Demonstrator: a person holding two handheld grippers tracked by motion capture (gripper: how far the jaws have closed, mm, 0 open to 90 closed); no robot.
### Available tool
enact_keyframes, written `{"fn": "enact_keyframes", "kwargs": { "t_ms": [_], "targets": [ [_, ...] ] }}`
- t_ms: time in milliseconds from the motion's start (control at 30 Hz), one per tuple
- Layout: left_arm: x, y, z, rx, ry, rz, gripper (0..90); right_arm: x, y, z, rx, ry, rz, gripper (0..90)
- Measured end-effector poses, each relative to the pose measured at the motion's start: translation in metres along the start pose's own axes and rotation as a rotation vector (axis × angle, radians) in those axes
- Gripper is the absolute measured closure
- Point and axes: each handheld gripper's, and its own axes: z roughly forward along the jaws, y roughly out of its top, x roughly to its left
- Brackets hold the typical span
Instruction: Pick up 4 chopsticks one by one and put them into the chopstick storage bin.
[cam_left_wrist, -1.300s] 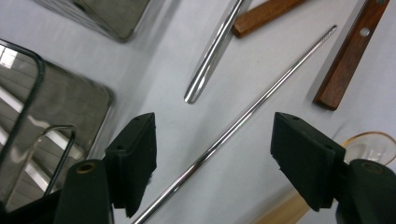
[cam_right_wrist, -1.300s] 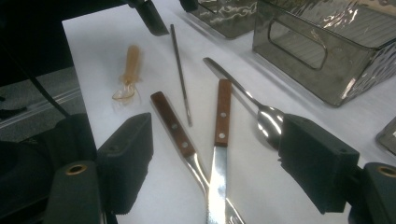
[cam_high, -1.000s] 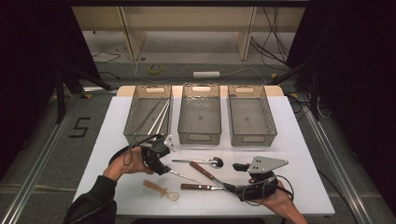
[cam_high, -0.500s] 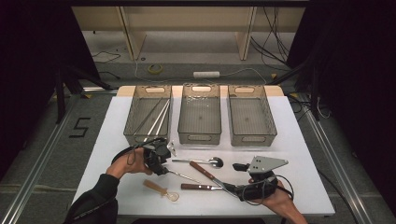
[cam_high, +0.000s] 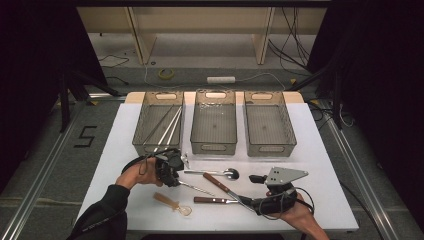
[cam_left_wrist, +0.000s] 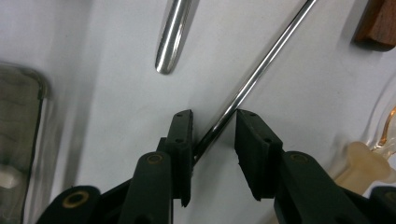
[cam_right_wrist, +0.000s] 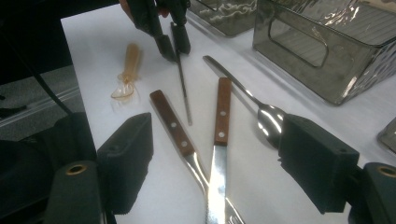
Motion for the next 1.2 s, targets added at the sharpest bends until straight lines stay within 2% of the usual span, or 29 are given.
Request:
{"fn": "enact_keyframes", "kwargs": {
  "t_ms": [133,433,767,900,1000,1133,1200],
  "targets": [
    [-0.002,0.001,-0.001,0.017,0.006,0.018,68.2,0.000,0.000,0.000,0.000,0.000,0.000,27.4],
    [-0.005,0.000,0.000,0.008,0.006,0.043,73.3,0.000,0.000,0.000,-0.002,-0.002,0.000,27.4],
    [-0.010,-0.001,0.000,0.009,0.020,0.109,78.3,0.000,0.001,0.000,0.001,-0.003,-0.002,27.4],
    [-0.011,-0.002,0.000,-0.004,0.022,0.113,78.9,0.000,0.001,0.000,0.002,-0.002,-0.001,27.4],
    [-0.012,-0.003,-0.001,0.002,0.024,0.141,80.0,0.000,0.001,0.000,0.000,-0.001,-0.001,27.5],
    [-0.015,-0.004,-0.001,0.004,0.026,0.154,81.2,0.000,0.001,0.000,0.005,-0.002,-0.002,27.4],
    [-0.016,-0.005,-0.001,-0.004,0.027,0.148,81.5,0.000,0.001,0.000,0.007,0.001,0.001,27.4]
  ]
}}
